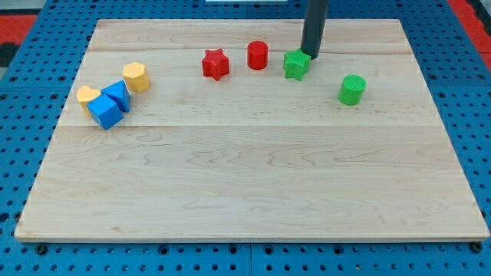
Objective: Move the red circle left to the green star
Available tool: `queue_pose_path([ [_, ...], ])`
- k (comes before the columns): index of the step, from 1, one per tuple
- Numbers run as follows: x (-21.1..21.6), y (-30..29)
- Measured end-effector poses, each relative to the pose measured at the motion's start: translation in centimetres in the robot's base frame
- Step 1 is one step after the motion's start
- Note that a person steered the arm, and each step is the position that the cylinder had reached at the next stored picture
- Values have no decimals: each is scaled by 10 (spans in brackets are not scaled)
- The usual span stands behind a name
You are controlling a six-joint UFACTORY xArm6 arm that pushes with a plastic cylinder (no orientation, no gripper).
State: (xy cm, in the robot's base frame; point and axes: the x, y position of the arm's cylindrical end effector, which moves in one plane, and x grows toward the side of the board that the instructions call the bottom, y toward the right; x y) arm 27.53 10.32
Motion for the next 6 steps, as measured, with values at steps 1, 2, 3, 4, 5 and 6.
queue_pose_path([
  [1, -29, -19],
  [2, 4, -59],
  [3, 42, -52],
  [4, 63, -53],
  [5, 48, -20],
  [6, 32, -9],
])
